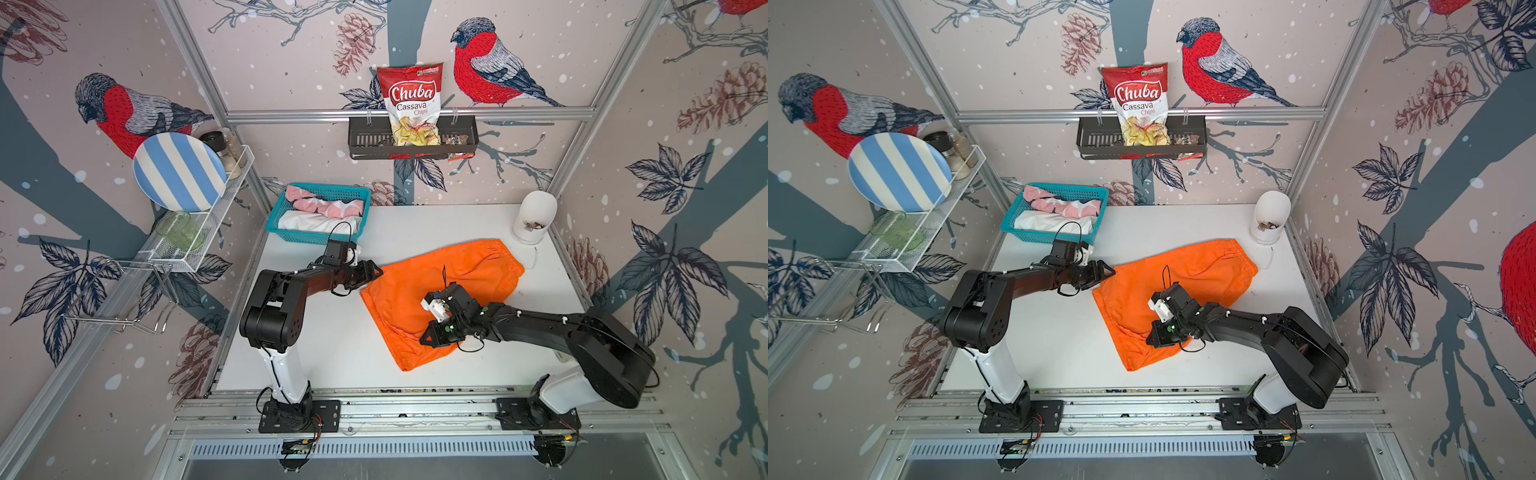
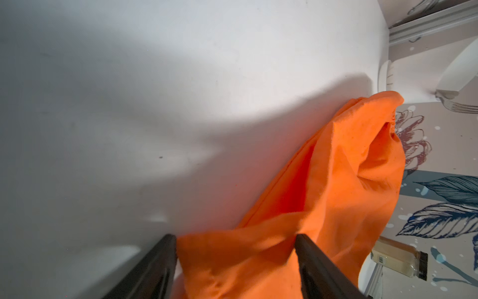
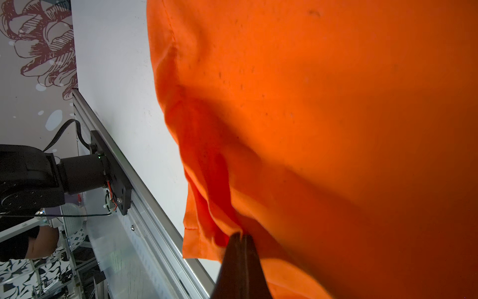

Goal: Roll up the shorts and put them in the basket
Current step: Adjust the shorts at the center of the board.

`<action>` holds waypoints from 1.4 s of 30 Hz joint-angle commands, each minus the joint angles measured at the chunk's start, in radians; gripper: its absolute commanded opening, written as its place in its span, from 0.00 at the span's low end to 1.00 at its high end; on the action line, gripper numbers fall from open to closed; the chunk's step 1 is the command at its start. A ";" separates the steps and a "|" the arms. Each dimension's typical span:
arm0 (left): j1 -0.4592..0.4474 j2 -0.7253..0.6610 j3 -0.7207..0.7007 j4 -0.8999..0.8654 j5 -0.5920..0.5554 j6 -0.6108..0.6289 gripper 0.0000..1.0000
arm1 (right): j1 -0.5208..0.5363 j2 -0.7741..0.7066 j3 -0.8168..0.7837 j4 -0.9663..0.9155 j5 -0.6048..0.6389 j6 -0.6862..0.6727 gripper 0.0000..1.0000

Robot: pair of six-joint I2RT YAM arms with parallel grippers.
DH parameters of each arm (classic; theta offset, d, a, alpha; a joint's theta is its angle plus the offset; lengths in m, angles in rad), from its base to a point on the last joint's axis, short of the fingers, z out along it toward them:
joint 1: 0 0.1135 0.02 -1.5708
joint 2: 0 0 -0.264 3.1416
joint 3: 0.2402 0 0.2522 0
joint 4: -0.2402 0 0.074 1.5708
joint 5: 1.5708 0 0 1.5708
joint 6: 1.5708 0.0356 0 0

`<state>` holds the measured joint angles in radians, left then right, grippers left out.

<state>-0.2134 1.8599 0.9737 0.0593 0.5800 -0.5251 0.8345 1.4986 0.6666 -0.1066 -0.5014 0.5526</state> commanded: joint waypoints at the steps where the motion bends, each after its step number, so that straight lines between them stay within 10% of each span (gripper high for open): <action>1: 0.005 0.013 -0.010 -0.025 0.036 -0.017 0.68 | -0.003 0.000 0.003 0.013 0.001 0.006 0.00; 7: 0.008 -0.052 -0.004 -0.043 0.024 -0.025 0.22 | -0.005 0.008 0.023 0.016 0.001 0.006 0.00; 12: 0.007 -0.168 0.018 -0.126 -0.023 -0.019 0.11 | -0.009 -0.019 0.039 -0.017 0.026 0.003 0.00; 30: -0.011 -0.311 -0.121 -0.326 -0.277 0.032 0.21 | 0.128 0.146 0.085 0.017 -0.134 -0.048 0.00; 42: -0.035 -0.477 -0.088 -0.495 -0.309 0.008 0.13 | 0.126 -0.127 0.254 -0.439 0.074 -0.067 0.00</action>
<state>-0.2398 1.4017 0.9169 -0.3523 0.3031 -0.5003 0.9447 1.4021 0.9230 -0.3843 -0.4568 0.4965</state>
